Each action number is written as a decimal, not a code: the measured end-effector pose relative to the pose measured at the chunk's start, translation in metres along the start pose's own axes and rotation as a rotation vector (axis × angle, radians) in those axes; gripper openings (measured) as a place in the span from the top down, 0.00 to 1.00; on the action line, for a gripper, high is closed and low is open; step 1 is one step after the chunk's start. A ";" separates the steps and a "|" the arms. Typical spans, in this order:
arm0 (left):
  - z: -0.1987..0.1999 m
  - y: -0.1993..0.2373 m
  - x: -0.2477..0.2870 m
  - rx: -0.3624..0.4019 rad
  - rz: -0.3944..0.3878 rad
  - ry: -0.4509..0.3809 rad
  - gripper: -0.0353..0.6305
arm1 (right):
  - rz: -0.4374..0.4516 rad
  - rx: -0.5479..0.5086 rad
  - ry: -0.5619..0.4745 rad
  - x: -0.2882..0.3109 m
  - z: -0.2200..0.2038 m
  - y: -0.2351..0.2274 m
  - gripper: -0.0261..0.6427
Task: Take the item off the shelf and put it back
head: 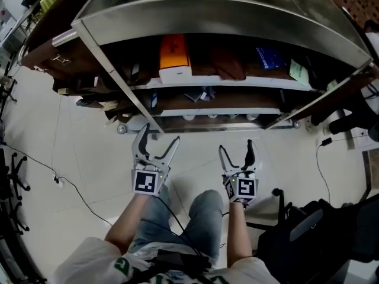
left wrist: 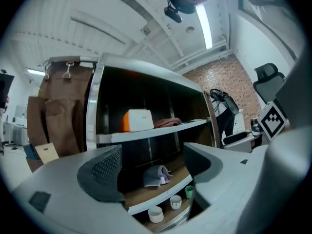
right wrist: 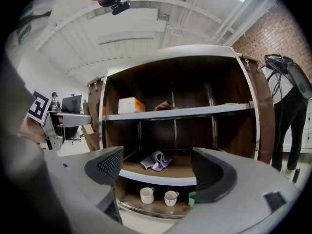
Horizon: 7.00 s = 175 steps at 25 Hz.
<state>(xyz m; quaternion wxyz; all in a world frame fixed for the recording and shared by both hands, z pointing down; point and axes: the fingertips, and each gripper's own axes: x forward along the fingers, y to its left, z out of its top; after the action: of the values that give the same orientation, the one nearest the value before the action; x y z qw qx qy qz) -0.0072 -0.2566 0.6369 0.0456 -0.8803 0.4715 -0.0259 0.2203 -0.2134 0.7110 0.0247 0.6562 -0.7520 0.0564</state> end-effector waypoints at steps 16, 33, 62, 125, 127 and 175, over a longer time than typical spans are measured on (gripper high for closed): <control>-0.195 0.019 0.031 0.002 0.032 -0.038 0.38 | -0.013 0.000 0.021 0.069 -0.221 -0.029 0.28; -0.265 0.045 0.012 -0.018 0.102 -0.086 0.38 | 0.021 0.013 0.036 0.122 -0.311 -0.008 0.28; -0.254 0.035 -0.010 0.035 0.084 -0.097 0.38 | -0.023 0.071 0.211 0.326 -0.417 -0.081 0.35; 0.433 0.025 -0.146 -0.011 -0.103 -0.199 0.39 | 0.036 0.031 -0.209 -0.196 0.447 0.124 0.37; 0.444 0.026 -0.153 -0.021 -0.106 -0.202 0.39 | 0.044 0.036 -0.214 -0.196 0.459 0.130 0.37; 0.414 0.042 -0.170 -0.066 0.011 -0.174 0.39 | 0.125 0.093 -0.228 -0.189 0.462 0.132 0.37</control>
<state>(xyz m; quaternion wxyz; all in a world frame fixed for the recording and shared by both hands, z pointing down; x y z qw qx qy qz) -0.0990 -0.1150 0.2206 0.0577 -0.8778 0.4709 0.0663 0.1327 -0.0641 0.2251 -0.0949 0.6106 -0.7860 0.0178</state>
